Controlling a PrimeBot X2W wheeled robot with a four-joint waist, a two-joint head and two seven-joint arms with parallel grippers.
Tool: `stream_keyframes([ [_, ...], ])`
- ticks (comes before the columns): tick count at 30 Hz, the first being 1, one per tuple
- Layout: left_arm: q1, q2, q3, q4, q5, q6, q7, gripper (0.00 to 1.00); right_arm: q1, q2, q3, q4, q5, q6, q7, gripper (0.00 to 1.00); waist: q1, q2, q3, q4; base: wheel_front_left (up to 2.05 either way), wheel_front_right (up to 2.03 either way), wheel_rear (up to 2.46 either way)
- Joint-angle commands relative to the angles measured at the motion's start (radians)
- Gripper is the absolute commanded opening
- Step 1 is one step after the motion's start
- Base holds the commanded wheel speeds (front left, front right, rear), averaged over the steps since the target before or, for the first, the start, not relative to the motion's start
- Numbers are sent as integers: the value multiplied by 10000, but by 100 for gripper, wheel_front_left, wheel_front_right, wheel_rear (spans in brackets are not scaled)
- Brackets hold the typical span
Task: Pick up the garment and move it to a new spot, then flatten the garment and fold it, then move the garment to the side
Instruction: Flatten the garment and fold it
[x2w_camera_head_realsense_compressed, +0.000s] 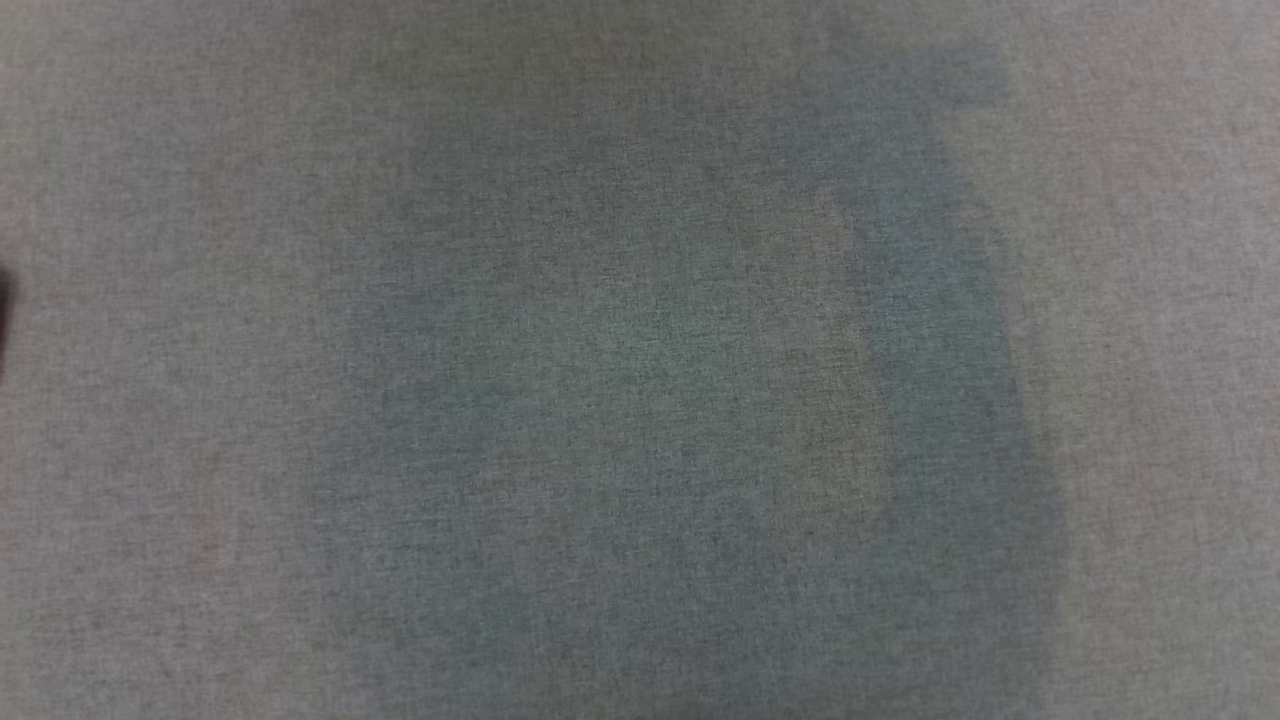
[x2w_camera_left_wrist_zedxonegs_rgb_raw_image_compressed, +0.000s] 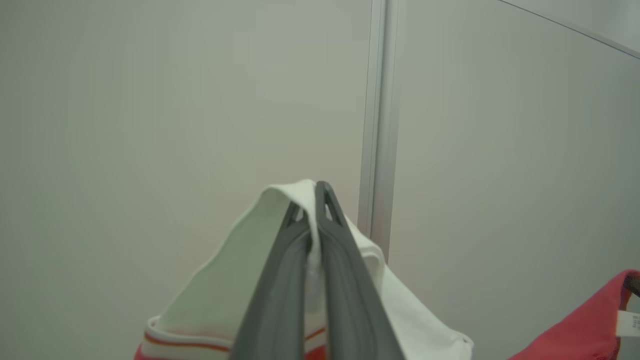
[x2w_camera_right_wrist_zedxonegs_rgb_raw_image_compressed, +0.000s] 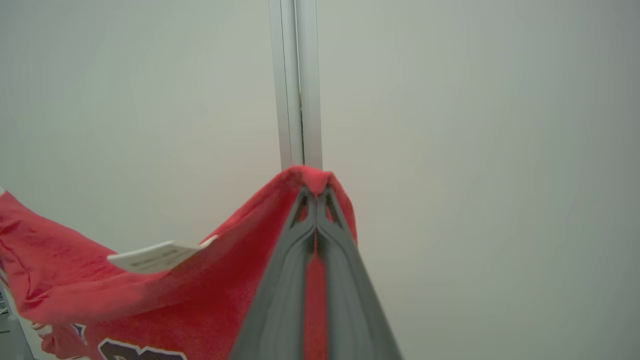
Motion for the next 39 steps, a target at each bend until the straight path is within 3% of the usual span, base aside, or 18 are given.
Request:
stream_keyframes([
  [1,798,36,-287,17,-343,-6,-162,0,664,39,438,63,282,2,-114,0,-2,-2,-11,-5,0,0,0],
  [7,3128,571,-907,-547,-412,-6,-397,0,2783,84,1400,-519,1275,2,-258,0,-2,-2,-95,-102,0,0,0],
  [10,4138,723,-434,-1121,-365,-5,-399,0,3692,-118,1415,-1089,1487,2,-257,0,-2,-2,-186,-126,0,0,0],
  [11,5424,812,35,-1705,-120,19,-387,0,4786,-189,1277,-1725,1629,2,-257,0,-2,-2,-341,-142,0,0,0],
  [16,7884,634,1110,-3053,378,109,-393,0,7018,-353,1041,-3003,1708,2,-256,0,-2,-2,-763,-80,0,0,0],
  [25,13274,-651,2868,-5273,1308,238,-385,0,11592,-295,559,-4895,1743,2,-259,0,-2,-2,-1911,-7,0,0,0],
  [34,16583,-1658,3827,-6107,1881,148,-387,0,14586,-162,-66,-5612,1568,2,-260,0,-2,-2,-3020,168,0,0,0],
  [39,17932,-1898,3928,-6410,2065,115,-388,0,15905,-240,-223,-5932,1417,2,-260,0,-2,-2,-3647,341,0,0,0],
])
